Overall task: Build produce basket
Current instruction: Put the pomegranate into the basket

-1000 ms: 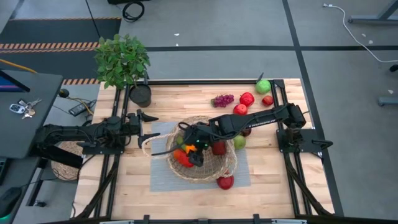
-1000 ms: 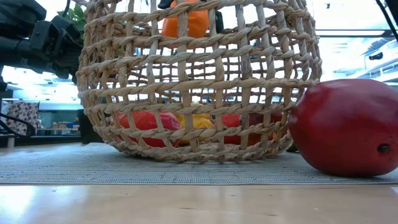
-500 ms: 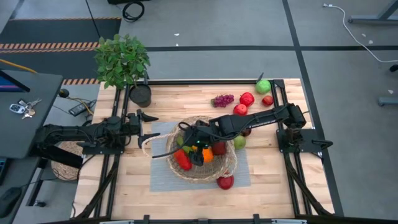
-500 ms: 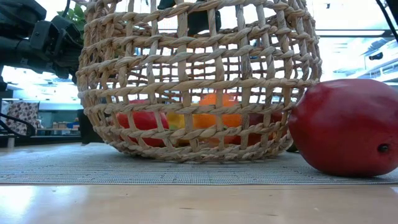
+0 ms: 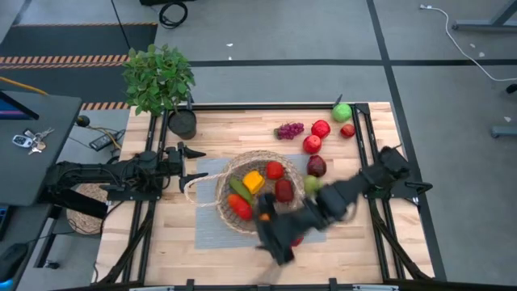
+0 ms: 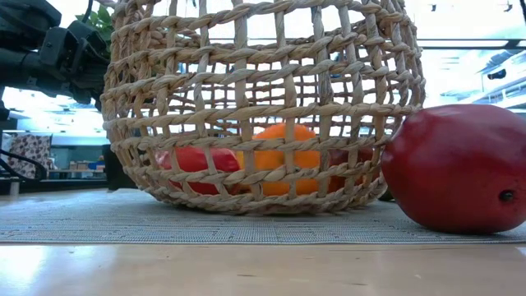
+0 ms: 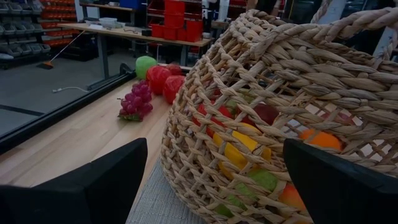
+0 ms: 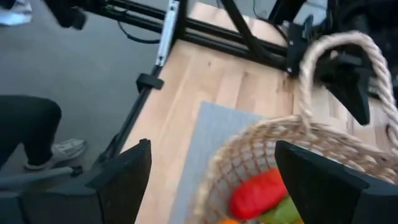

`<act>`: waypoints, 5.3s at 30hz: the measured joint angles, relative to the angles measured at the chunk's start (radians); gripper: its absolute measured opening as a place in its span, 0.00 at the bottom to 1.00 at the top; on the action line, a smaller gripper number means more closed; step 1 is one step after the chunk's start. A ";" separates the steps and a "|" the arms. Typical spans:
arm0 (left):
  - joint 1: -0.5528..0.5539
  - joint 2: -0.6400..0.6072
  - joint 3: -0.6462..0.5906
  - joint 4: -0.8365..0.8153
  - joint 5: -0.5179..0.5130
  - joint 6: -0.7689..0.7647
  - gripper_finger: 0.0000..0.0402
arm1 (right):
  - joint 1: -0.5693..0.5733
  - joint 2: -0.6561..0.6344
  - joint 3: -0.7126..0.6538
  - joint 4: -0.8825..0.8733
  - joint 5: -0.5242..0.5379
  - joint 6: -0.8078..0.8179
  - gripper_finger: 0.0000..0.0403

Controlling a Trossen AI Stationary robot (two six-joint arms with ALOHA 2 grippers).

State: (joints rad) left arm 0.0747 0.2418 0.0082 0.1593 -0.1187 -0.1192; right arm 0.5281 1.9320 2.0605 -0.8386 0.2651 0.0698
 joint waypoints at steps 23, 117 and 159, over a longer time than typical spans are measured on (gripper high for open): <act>0.000 0.000 0.000 0.000 0.000 0.000 0.95 | 0.384 0.004 -0.216 -0.053 0.485 0.427 0.86; 0.000 -0.001 0.000 -0.002 0.000 0.000 0.95 | 0.270 -0.125 -0.276 -0.732 0.293 0.932 0.87; 0.000 0.000 0.000 0.000 0.000 0.001 0.95 | -0.158 -0.327 -0.276 0.204 0.086 0.107 0.87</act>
State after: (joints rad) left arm 0.0746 0.2420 0.0082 0.1589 -0.1185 -0.1184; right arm 0.3705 1.6054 1.7844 -0.6347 0.3506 0.1767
